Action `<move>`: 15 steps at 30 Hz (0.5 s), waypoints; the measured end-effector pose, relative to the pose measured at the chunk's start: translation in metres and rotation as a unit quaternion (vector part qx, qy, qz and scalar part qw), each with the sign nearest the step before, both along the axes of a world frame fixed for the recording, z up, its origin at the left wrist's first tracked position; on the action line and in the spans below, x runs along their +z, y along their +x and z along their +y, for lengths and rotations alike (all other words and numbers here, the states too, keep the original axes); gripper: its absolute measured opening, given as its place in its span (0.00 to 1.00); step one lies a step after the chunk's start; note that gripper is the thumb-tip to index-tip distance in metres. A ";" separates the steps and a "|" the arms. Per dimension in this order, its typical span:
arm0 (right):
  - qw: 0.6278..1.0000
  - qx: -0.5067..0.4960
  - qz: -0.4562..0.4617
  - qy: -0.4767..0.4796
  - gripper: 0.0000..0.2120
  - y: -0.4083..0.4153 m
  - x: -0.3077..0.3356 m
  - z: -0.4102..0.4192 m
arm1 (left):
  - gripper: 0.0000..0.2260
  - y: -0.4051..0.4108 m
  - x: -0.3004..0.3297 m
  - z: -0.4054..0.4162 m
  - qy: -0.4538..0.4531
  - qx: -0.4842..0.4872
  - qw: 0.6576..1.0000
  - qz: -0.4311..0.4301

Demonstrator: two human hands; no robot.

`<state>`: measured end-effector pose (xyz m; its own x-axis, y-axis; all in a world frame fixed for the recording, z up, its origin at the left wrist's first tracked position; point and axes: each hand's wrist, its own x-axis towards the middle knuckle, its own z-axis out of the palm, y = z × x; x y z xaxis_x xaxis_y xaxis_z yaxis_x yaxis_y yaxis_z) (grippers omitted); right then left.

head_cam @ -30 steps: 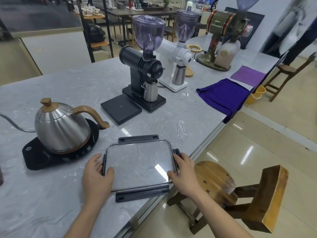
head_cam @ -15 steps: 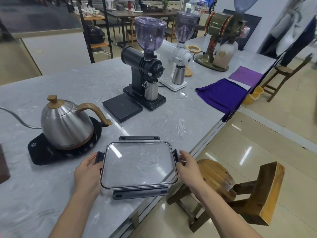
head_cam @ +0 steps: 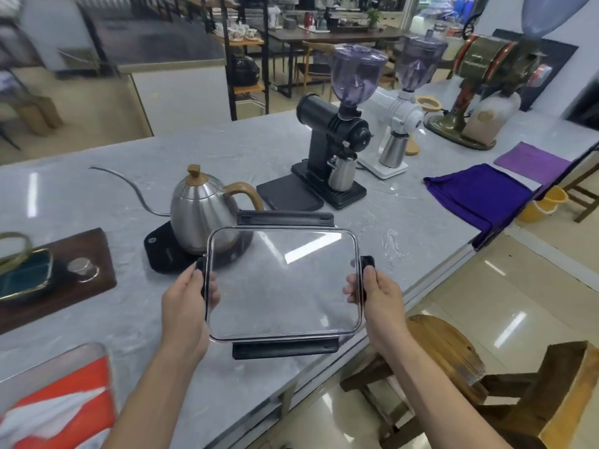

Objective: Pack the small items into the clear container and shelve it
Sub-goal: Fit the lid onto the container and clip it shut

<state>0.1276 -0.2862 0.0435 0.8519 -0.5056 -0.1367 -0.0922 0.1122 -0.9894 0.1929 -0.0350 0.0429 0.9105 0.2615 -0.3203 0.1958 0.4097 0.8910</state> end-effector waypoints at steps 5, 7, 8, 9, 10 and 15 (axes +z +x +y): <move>0.999 -0.001 -0.034 0.027 0.17 0.004 0.021 0.030 | 0.15 -0.019 0.019 0.025 -0.016 -0.009 1.000 -0.022; 0.998 -0.007 -0.044 0.037 0.19 0.004 0.029 0.039 | 0.16 -0.024 0.026 0.033 0.002 -0.013 0.999 -0.032; 0.998 -0.007 -0.049 0.041 0.20 0.004 0.033 0.045 | 0.17 -0.026 0.029 0.038 0.014 -0.014 0.999 -0.037; 0.998 -0.007 -0.051 0.044 0.21 0.004 0.036 0.050 | 0.17 -0.029 0.033 0.044 0.024 -0.013 0.999 -0.043; 0.997 -0.006 -0.053 0.047 0.22 0.004 0.040 0.057 | 0.18 -0.032 0.037 0.050 0.032 -0.012 0.998 -0.049; 0.996 -0.016 -0.066 0.064 0.27 0.003 0.050 0.083 | 0.23 -0.047 0.050 0.076 0.051 -0.009 0.995 -0.090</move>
<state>0.1306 -0.2031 0.0936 0.8504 -0.5183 -0.0903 0.0429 0.2393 -0.9700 0.1456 0.0411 0.0934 0.9558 0.2666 -0.1237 0.0356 0.3126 0.9492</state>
